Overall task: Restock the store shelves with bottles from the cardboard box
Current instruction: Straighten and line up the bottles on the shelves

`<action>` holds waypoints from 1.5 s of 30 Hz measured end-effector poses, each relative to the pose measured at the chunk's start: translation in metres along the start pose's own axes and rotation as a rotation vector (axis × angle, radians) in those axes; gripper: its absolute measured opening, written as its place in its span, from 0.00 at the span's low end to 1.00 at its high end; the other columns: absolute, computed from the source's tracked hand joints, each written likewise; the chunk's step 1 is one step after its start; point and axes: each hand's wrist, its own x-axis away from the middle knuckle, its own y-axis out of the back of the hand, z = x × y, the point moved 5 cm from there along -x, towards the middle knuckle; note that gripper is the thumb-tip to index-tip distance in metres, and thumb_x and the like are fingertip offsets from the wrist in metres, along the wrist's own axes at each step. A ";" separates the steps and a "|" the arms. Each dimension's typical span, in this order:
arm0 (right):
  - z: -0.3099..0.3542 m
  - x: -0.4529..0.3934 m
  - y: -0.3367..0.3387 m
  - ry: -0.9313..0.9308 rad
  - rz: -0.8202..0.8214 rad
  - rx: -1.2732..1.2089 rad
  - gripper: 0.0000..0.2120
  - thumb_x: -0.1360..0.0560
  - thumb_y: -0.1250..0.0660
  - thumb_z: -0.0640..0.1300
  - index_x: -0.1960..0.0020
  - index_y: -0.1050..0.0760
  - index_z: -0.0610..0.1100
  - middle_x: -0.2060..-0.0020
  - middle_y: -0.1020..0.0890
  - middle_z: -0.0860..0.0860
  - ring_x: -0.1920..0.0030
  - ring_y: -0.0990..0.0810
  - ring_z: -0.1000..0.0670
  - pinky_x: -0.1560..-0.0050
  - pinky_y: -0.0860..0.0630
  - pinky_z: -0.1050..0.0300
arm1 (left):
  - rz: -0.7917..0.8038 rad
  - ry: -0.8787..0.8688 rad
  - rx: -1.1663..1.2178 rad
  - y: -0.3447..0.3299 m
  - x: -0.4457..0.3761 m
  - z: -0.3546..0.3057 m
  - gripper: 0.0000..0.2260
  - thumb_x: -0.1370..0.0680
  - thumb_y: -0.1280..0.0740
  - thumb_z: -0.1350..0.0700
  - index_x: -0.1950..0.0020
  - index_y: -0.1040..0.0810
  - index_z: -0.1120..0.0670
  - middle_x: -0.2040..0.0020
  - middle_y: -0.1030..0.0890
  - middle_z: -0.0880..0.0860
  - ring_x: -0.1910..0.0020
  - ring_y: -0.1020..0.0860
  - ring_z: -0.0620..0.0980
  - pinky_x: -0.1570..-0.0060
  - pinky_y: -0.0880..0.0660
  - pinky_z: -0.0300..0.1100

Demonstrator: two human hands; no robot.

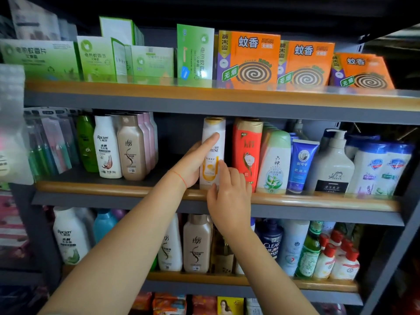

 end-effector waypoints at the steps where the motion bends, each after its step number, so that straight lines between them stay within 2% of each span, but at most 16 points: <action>1: 0.001 0.000 -0.002 -0.008 0.015 0.014 0.26 0.28 0.44 0.45 0.31 0.28 0.40 0.49 0.21 0.46 0.53 0.23 0.44 0.54 0.26 0.48 | 0.005 0.009 0.002 -0.001 0.000 0.000 0.32 0.30 0.27 0.36 0.30 0.25 0.49 0.40 0.17 0.57 0.43 0.17 0.55 0.42 0.21 0.53; 3: 0.003 0.001 -0.005 -0.023 0.042 0.025 0.28 0.28 0.45 0.46 0.30 0.29 0.39 0.47 0.22 0.46 0.51 0.23 0.44 0.53 0.26 0.47 | 0.010 0.016 0.001 -0.002 -0.002 -0.001 0.30 0.30 0.26 0.37 0.31 0.24 0.48 0.41 0.16 0.57 0.45 0.17 0.54 0.45 0.20 0.51; 7: 0.002 0.002 -0.006 -0.026 0.052 0.012 0.29 0.28 0.45 0.46 0.28 0.31 0.39 0.43 0.22 0.45 0.47 0.23 0.44 0.50 0.25 0.47 | -0.004 0.031 0.010 -0.003 -0.002 0.000 0.24 0.29 0.27 0.40 0.36 0.23 0.47 0.51 0.15 0.52 0.56 0.15 0.49 0.55 0.20 0.47; 10: 0.003 0.005 -0.007 -0.014 0.067 0.011 0.29 0.27 0.44 0.47 0.27 0.34 0.40 0.41 0.23 0.45 0.45 0.23 0.45 0.49 0.25 0.47 | -0.017 0.006 -0.013 -0.003 -0.001 -0.001 0.22 0.28 0.26 0.41 0.38 0.24 0.46 0.50 0.16 0.52 0.53 0.16 0.49 0.51 0.21 0.48; 13: 0.004 0.007 -0.008 -0.016 0.082 0.016 0.30 0.27 0.42 0.46 0.26 0.35 0.41 0.40 0.23 0.45 0.44 0.24 0.45 0.49 0.26 0.47 | -0.032 -0.039 -0.070 -0.002 0.002 -0.005 0.26 0.33 0.24 0.39 0.38 0.24 0.46 0.47 0.16 0.53 0.49 0.16 0.51 0.47 0.20 0.49; 19: 0.006 0.010 -0.008 -0.019 0.083 0.036 0.29 0.27 0.43 0.46 0.27 0.33 0.40 0.39 0.23 0.45 0.45 0.24 0.44 0.49 0.27 0.47 | -0.060 -0.074 -0.168 -0.003 0.004 -0.010 0.14 0.27 0.24 0.49 0.44 0.23 0.47 0.48 0.17 0.53 0.48 0.17 0.50 0.49 0.21 0.45; 22: 0.008 0.012 -0.007 -0.017 0.079 0.036 0.29 0.28 0.42 0.45 0.27 0.33 0.40 0.38 0.24 0.45 0.44 0.24 0.44 0.48 0.26 0.47 | -0.088 -0.059 -0.104 -0.006 0.004 -0.006 0.23 0.28 0.22 0.50 0.36 0.25 0.49 0.45 0.17 0.55 0.48 0.17 0.52 0.54 0.21 0.45; 25: 0.006 0.012 -0.005 -0.018 0.074 0.044 0.29 0.28 0.39 0.44 0.27 0.33 0.41 0.37 0.24 0.45 0.43 0.24 0.45 0.49 0.27 0.47 | -0.088 -0.060 -0.052 -0.010 0.005 -0.006 0.27 0.29 0.22 0.48 0.33 0.28 0.48 0.43 0.18 0.54 0.47 0.18 0.52 0.54 0.21 0.46; 31: 0.000 0.008 -0.002 -0.016 0.060 0.053 0.30 0.28 0.36 0.44 0.26 0.33 0.42 0.37 0.24 0.47 0.43 0.24 0.45 0.49 0.28 0.47 | -0.093 -0.062 -0.027 -0.014 0.005 -0.006 0.19 0.26 0.25 0.46 0.38 0.27 0.45 0.45 0.18 0.54 0.49 0.17 0.52 0.51 0.20 0.47; 36: -0.001 0.007 -0.002 -0.016 0.072 0.055 0.30 0.28 0.40 0.45 0.26 0.34 0.42 0.37 0.24 0.47 0.42 0.25 0.45 0.48 0.29 0.47 | -0.054 -0.053 -0.077 -0.009 0.006 -0.009 0.26 0.32 0.26 0.40 0.36 0.26 0.44 0.45 0.17 0.52 0.47 0.17 0.51 0.48 0.20 0.48; 41: -0.001 0.006 -0.005 -0.028 0.072 0.051 0.30 0.28 0.42 0.46 0.26 0.34 0.42 0.39 0.25 0.45 0.44 0.25 0.44 0.49 0.28 0.46 | -0.031 -0.072 -0.103 -0.006 0.005 -0.012 0.15 0.25 0.26 0.47 0.41 0.25 0.43 0.47 0.17 0.52 0.49 0.17 0.50 0.49 0.20 0.47; 45: 0.001 0.007 -0.005 -0.024 0.065 0.058 0.31 0.28 0.38 0.45 0.26 0.35 0.40 0.39 0.24 0.45 0.44 0.25 0.44 0.50 0.28 0.47 | -0.070 -0.066 -0.075 -0.011 0.006 -0.010 0.21 0.25 0.26 0.49 0.34 0.27 0.48 0.48 0.18 0.53 0.54 0.17 0.49 0.57 0.20 0.43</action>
